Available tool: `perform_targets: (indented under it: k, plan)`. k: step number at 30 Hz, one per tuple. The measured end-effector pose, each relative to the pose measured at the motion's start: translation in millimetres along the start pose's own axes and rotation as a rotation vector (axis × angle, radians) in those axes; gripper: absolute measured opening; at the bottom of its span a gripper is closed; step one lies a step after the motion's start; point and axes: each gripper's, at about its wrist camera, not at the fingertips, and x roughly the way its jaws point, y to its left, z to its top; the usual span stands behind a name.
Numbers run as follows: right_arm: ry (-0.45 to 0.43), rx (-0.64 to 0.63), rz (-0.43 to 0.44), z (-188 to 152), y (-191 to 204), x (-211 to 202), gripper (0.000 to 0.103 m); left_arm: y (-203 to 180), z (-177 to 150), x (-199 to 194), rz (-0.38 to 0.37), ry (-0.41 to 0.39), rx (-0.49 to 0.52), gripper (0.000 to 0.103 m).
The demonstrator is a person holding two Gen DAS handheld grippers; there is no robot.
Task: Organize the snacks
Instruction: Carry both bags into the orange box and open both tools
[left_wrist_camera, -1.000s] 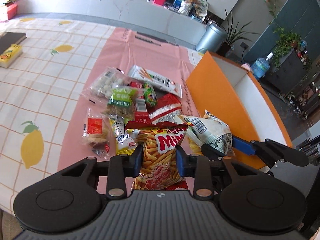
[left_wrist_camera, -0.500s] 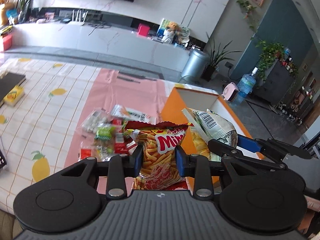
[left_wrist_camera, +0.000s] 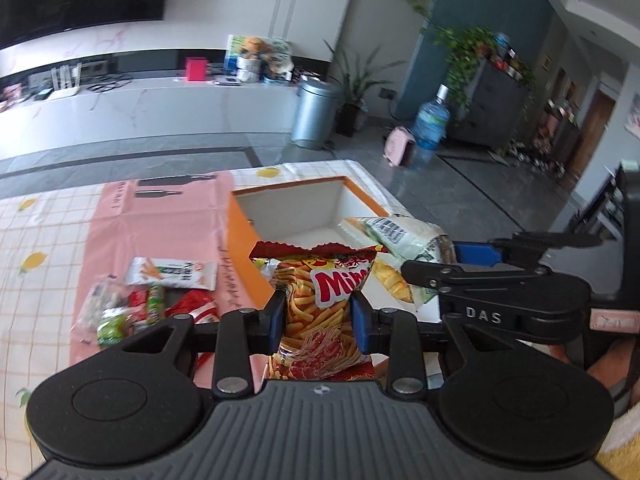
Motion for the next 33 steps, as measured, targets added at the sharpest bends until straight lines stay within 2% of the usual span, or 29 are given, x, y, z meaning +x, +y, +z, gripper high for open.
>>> perform_targets:
  k: [6, 15, 21, 33]
  plan:
    - [0.12, -0.019, 0.009, -4.5, -33.1, 39.1, 0.044, -18.3, 6.3, 41.8, -0.05, 0.094, 0.1, 0.038]
    - [0.279, -0.136, 0.046, -11.5, -39.4, 103.7, 0.044, -18.0, 7.1, 100.1, -0.049, 0.247, 0.195, 0.038]
    - [0.361, -0.186, 0.108, -20.7, -41.8, 129.1, 0.045, -22.5, 17.2, 119.1, -0.08, 0.289, 0.244, 0.038]
    - [0.452, -0.221, 0.152, -30.3, -43.4, 160.7, 0.045, -28.3, 19.1, 161.3, -0.106, 0.342, 0.267, 0.038]
